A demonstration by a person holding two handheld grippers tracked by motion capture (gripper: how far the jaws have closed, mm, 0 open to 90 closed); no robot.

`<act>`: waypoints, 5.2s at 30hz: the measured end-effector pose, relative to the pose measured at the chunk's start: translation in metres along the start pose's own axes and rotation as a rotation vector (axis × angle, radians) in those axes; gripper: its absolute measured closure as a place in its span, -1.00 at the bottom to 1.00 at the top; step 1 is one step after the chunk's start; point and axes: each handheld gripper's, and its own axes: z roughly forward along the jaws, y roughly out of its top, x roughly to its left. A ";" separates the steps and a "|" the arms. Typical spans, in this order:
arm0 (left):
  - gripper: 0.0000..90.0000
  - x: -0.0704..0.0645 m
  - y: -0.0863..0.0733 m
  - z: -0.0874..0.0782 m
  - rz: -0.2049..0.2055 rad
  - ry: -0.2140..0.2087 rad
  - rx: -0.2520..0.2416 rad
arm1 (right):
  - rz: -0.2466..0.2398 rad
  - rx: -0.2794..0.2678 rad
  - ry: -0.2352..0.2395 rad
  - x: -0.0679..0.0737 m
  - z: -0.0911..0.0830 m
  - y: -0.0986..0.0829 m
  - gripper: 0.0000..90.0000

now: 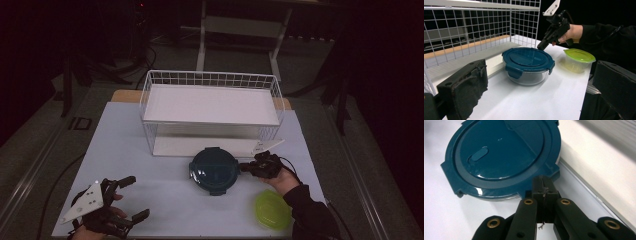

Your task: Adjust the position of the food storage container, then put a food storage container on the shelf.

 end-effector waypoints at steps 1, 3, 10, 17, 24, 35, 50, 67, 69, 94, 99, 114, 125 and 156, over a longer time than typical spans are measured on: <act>-1.00 0.000 0.000 0.000 0.000 -0.001 -0.001 | -0.004 0.001 0.006 0.000 0.001 0.001 1.00; -1.00 0.000 0.000 0.000 0.002 -0.001 0.001 | -0.013 0.009 0.015 0.003 0.002 0.003 1.00; -1.00 0.000 0.000 0.000 0.002 -0.001 0.001 | -0.051 0.025 0.040 0.009 0.008 0.009 1.00; -1.00 0.000 0.000 0.000 0.003 -0.003 0.001 | -0.079 0.042 0.057 0.015 0.012 0.016 1.00; -1.00 0.000 -0.001 -0.002 0.000 0.000 0.000 | -0.084 0.072 0.039 0.007 0.011 0.016 1.00; -1.00 0.000 -0.002 0.001 -0.002 -0.006 0.004 | -0.100 0.099 0.030 0.010 0.018 0.018 1.00; -1.00 0.000 -0.002 0.000 -0.005 -0.013 0.004 | -0.165 0.135 0.062 0.031 0.041 0.044 1.00; -1.00 -0.001 -0.003 0.001 -0.008 -0.019 0.010 | -0.204 0.139 0.087 0.053 0.066 0.067 1.00; -1.00 -0.001 -0.003 0.001 -0.009 -0.022 0.011 | -0.206 0.133 0.086 0.053 0.068 0.068 1.00; -1.00 -0.002 0.000 0.001 0.000 -0.013 0.025 | -0.138 -0.039 0.017 0.077 0.022 0.062 0.35; -1.00 -0.001 0.001 0.004 -0.002 -0.016 0.032 | -0.103 -0.102 0.015 0.080 0.013 0.057 -0.18; -1.00 0.013 0.025 0.011 0.009 0.011 0.143 | -0.120 -0.196 -0.017 0.098 -0.004 0.054 -0.52; -1.00 0.033 0.038 0.026 -0.116 0.006 0.245 | 0.029 -0.145 -0.073 0.102 -0.001 0.060 -0.69; -0.86 0.106 -0.001 0.064 -0.695 0.115 0.467 | 0.652 -0.061 0.108 0.055 0.056 0.057 -0.37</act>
